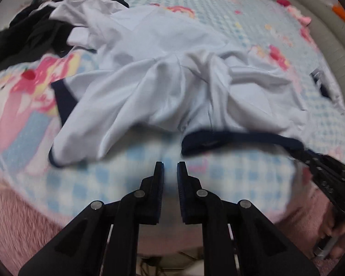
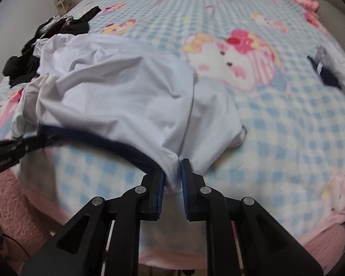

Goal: Fold clothes
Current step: 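Lift the white shirt by its hem with both grippers and shake it out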

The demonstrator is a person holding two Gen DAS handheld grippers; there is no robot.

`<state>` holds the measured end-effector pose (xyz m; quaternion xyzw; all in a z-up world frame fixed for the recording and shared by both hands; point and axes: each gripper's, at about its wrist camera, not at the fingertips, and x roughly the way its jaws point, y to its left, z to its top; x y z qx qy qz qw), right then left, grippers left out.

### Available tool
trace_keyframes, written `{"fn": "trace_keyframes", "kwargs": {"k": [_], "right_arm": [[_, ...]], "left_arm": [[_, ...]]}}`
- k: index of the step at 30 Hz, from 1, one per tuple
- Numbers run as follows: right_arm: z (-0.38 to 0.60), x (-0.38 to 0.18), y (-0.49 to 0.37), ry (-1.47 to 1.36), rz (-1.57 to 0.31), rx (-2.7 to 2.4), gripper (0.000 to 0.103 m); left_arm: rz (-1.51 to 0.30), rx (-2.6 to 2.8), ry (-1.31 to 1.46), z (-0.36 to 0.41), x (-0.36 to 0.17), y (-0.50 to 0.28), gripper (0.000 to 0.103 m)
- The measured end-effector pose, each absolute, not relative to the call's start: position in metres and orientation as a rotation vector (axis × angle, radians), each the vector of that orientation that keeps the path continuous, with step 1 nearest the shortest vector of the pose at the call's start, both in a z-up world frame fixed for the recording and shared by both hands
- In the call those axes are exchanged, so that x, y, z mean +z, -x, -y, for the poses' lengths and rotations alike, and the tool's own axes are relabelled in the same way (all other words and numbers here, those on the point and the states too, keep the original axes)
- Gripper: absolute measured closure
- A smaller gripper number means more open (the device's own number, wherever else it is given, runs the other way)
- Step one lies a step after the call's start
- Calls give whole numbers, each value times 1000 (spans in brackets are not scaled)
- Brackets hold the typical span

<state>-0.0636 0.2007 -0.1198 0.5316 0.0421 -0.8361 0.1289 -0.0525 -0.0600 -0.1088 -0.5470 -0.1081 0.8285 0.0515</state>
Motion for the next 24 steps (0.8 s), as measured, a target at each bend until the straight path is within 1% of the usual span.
{"fn": "trace_keyframes", "kwargs": {"k": [2,3,4,5,7,10,12,13,14,16,17,18,19,21,23,24], "right_arm": [[-201,-112,61,-1512,-84,-2413,89],[-202,-107,61,-1483,-49,-2417,87],[-203,-102,63,-1456,-12,-2429,80],[-203,-99,64,-1436,9,-2441,78],[-198,-97,68,-1425,-20,-2473,78],[-192,-104,70,-1420,-80,-2505,78],[-191,-113,71,-1437,-112,-2514,78],[-194,-115,69,-1446,-120,-2520,78],[-197,-118,67,-1455,-129,-2527,77],[-205,-121,63,-1470,-126,-2538,76],[-212,-118,63,-1471,-67,-2535,74],[-219,-115,63,-1470,-8,-2530,68],[-226,-113,63,-1469,51,-2525,62],[-235,-106,64,-1467,134,-2508,57],[-232,-104,66,-1471,169,-2450,57],[-228,-105,66,-1473,176,-2419,57]], "left_arm": [[358,2538,1616,66,-102,44,89],[373,2551,1560,67,-96,46,88],[353,2561,1538,64,-93,50,81],[305,2570,1530,58,-93,55,66],[188,2541,1549,44,-104,65,45],[66,2513,1605,27,-125,79,46],[21,2528,1629,23,-135,85,58],[2,2536,1639,22,-140,88,71],[88,2547,1608,28,-133,87,82],[251,2581,1520,43,-114,83,84],[277,2623,1471,49,-103,78,85],[303,2663,1422,56,-92,74,85],[318,2683,1394,60,-84,70,85],[362,2702,1364,69,-74,63,85],[361,2650,1362,66,-73,60,85],[329,2608,1383,60,-78,61,84]]}}
